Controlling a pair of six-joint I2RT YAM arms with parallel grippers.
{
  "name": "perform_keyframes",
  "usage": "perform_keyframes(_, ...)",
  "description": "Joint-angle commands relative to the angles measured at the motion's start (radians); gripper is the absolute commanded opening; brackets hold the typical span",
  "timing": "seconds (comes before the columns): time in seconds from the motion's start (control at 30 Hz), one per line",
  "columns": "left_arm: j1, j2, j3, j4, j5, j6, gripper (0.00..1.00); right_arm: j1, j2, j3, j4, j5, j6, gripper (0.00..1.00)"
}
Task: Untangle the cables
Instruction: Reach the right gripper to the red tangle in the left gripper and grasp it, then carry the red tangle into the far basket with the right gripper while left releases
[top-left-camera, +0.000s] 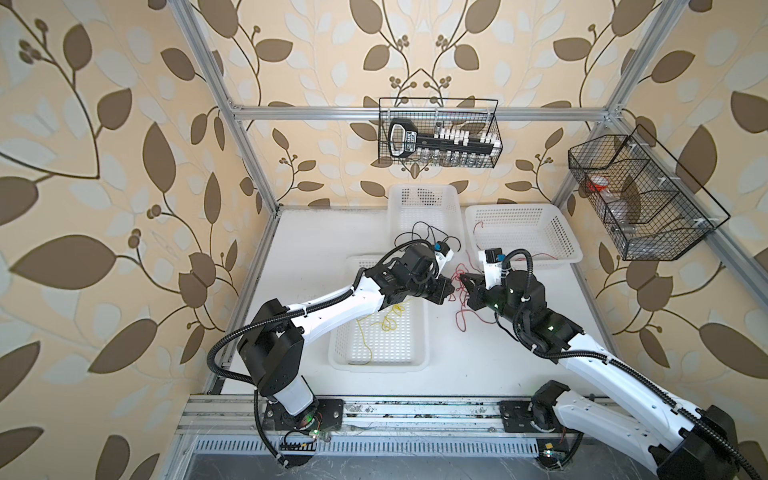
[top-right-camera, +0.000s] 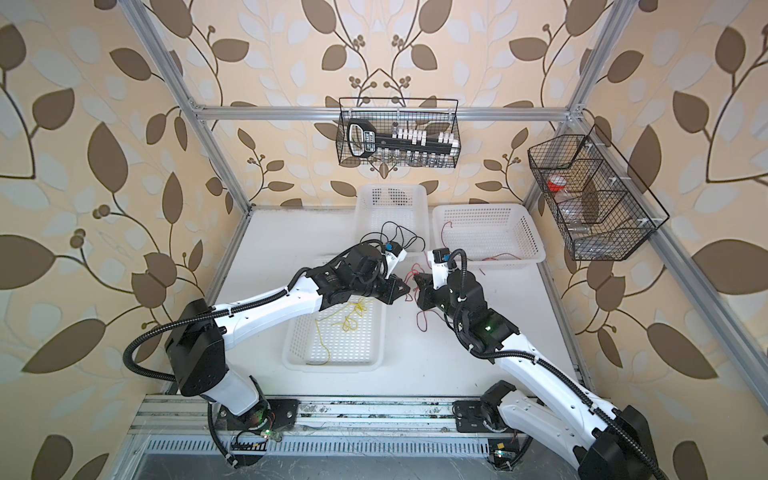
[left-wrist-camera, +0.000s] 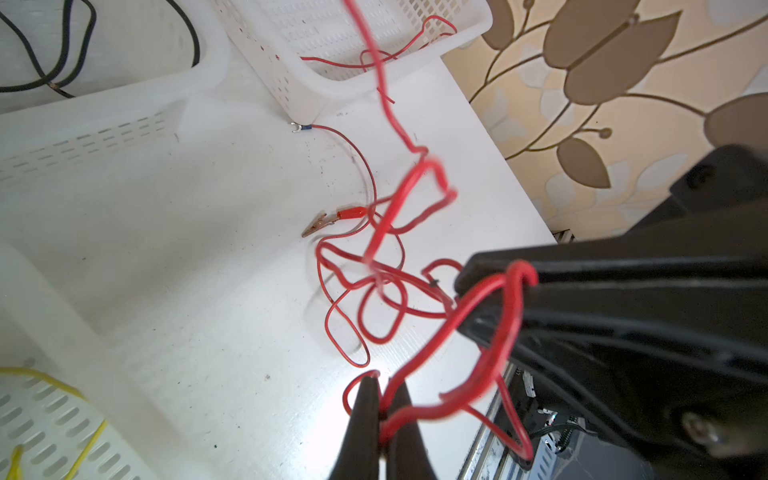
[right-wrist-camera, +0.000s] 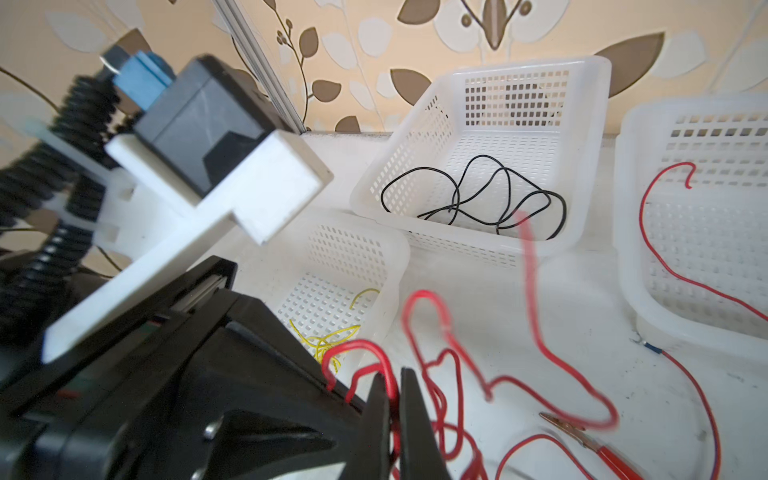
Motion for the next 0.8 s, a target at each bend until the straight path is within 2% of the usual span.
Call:
perform_keyframes(0.0, -0.012, -0.022, 0.02, 0.001, -0.018, 0.027, 0.0, 0.0, -0.035, -0.016, 0.006, 0.12, 0.006, 0.0)
perform_keyframes(0.13, -0.011, -0.057, -0.005, -0.018, -0.084, 0.038, 0.0, -0.016, -0.052, -0.009, -0.041, 0.247, 0.026, 0.0)
perform_keyframes(0.2, -0.012, -0.08, -0.013, -0.024, -0.118, 0.044, 0.0, -0.051, -0.052, -0.007, -0.071, 0.273, 0.055, 0.0)
perform_keyframes(0.27, -0.012, -0.098, -0.023, -0.025, -0.148, 0.046, 0.03, -0.105, -0.052, -0.01, -0.088, 0.249, 0.09, 0.0)
perform_keyframes(0.3, -0.012, -0.108, -0.026, -0.027, -0.161, 0.048, 0.22, -0.14, -0.053, -0.012, -0.093, 0.221, 0.105, 0.0)
perform_keyframes(0.33, -0.012, -0.115, -0.028, -0.025, -0.168, 0.048, 0.35, -0.168, -0.051, -0.014, -0.09, 0.19, 0.118, 0.0)
perform_keyframes(0.37, -0.012, -0.12, -0.03, -0.022, -0.171, 0.053, 0.4, -0.192, -0.052, -0.016, -0.085, 0.168, 0.122, 0.0)
perform_keyframes(0.43, -0.012, -0.128, -0.032, -0.014, -0.166, 0.065, 0.59, -0.226, -0.049, -0.005, -0.084, 0.154, 0.123, 0.0)
perform_keyframes(0.63, -0.012, -0.157, -0.063, 0.018, -0.161, 0.07, 0.86, -0.259, -0.01, 0.065, -0.089, 0.214, 0.086, 0.0)
perform_keyframes(0.7, -0.012, -0.16, -0.08, 0.03, -0.16, 0.066, 0.99, -0.265, 0.013, 0.084, -0.08, 0.247, 0.078, 0.0)
perform_keyframes(0.77, -0.012, -0.161, -0.094, 0.041, -0.157, 0.062, 0.99, -0.268, 0.038, 0.101, -0.064, 0.287, 0.078, 0.0)
